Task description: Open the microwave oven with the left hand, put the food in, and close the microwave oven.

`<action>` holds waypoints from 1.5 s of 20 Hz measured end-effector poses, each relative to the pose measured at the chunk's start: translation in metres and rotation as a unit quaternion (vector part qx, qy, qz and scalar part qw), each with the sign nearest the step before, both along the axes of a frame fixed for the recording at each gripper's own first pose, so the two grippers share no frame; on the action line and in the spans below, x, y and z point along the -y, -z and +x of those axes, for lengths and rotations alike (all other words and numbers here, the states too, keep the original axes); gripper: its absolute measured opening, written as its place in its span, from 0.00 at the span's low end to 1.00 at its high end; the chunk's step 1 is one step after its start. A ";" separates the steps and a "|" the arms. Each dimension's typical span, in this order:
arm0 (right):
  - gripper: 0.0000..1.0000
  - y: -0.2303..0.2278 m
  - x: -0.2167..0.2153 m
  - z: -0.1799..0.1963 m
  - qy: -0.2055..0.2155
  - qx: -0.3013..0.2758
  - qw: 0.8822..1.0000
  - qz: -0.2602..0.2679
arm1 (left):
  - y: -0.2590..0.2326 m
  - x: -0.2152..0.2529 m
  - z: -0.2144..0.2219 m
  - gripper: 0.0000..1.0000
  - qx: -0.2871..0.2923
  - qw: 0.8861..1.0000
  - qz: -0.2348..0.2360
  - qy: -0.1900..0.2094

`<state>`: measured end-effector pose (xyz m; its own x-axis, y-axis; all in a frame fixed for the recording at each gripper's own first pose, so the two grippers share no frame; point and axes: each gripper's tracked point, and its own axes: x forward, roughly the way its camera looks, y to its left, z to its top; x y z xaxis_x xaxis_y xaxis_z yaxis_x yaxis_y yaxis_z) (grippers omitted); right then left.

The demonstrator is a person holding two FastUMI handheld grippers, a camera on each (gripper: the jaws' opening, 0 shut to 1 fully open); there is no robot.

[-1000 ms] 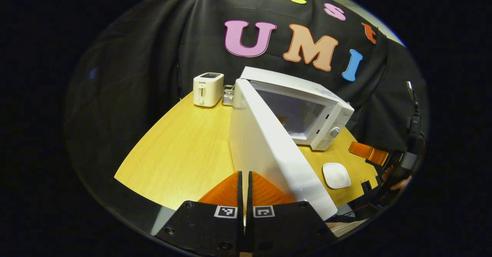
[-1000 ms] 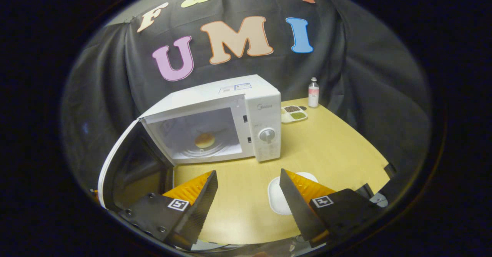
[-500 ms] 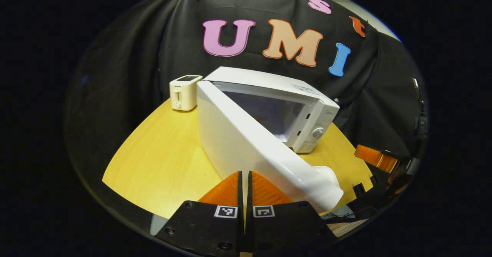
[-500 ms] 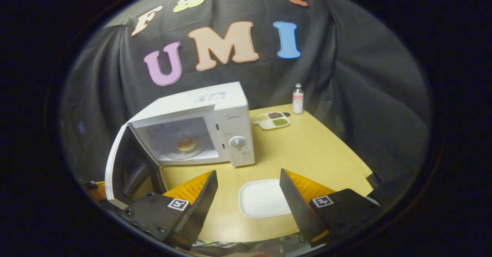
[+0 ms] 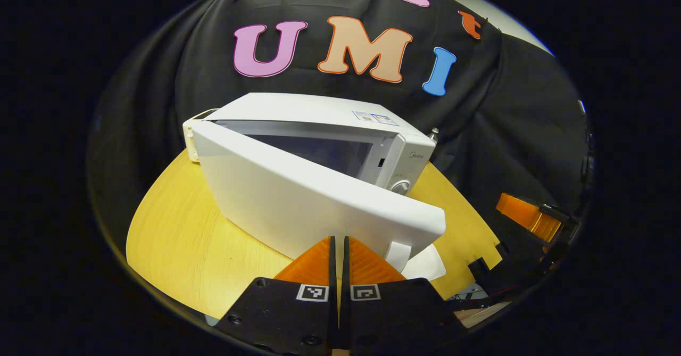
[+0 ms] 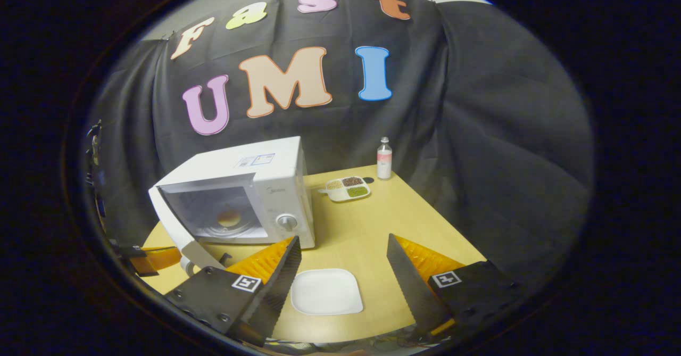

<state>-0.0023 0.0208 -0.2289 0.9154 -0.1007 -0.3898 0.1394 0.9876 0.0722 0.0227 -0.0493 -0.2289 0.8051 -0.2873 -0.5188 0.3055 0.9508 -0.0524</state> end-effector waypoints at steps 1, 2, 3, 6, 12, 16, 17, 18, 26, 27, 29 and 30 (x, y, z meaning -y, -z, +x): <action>1.00 -0.003 0.003 0.003 -0.001 0.005 1.000 0.000 | 0.004 0.005 0.006 0.01 0.002 1.000 0.002 0.002; 1.00 -0.004 0.004 0.003 -0.004 0.011 1.000 -0.003 | 0.004 0.009 0.010 0.01 0.003 1.000 0.005 0.002; 1.00 -0.006 0.007 0.005 -0.006 0.016 1.000 -0.007 | 0.003 0.013 0.014 0.01 0.005 1.000 0.007 0.003; 1.00 -0.012 0.013 0.013 -0.020 0.027 0.999 -0.015 | 0.000 0.024 0.030 0.03 0.011 1.000 0.006 0.005; 0.92 -0.008 0.030 0.017 -0.032 0.017 0.999 -0.017 | -0.002 0.044 0.062 0.01 0.031 0.999 0.017 -0.005; 0.92 -0.005 0.044 0.014 -0.030 0.014 0.999 -0.012 | -0.004 0.063 0.083 0.01 0.041 0.999 0.007 -0.010; 1.00 -0.004 0.049 0.013 -0.027 0.013 1.000 -0.010 | -0.007 0.067 0.087 0.01 0.045 0.999 0.005 -0.011; 0.92 -0.004 0.054 0.012 -0.023 0.013 1.000 -0.009 | -0.009 0.071 0.091 0.01 0.049 0.999 0.003 -0.012; 1.00 -0.008 0.093 -0.003 0.014 0.022 1.000 0.000 | -0.015 0.085 0.119 0.01 0.079 0.996 -0.004 -0.029; 0.92 -0.007 0.096 -0.003 0.016 0.024 1.000 0.001 | -0.016 0.085 0.121 0.01 0.081 0.996 -0.005 -0.032; 1.00 -0.009 0.102 -0.004 0.021 0.026 0.999 0.001 | -0.015 0.085 0.121 0.01 0.081 0.996 -0.010 -0.039; 1.00 -0.011 0.104 -0.004 0.022 0.029 0.999 0.002 | -0.014 0.085 0.121 0.01 0.083 0.996 -0.012 -0.041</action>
<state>-0.0060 -0.0836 -0.2182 0.9311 -0.1401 -0.3367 0.1783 0.9803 0.0852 0.1441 -0.1346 -0.2148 0.9009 -0.2280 -0.3694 0.2332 0.9719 -0.0313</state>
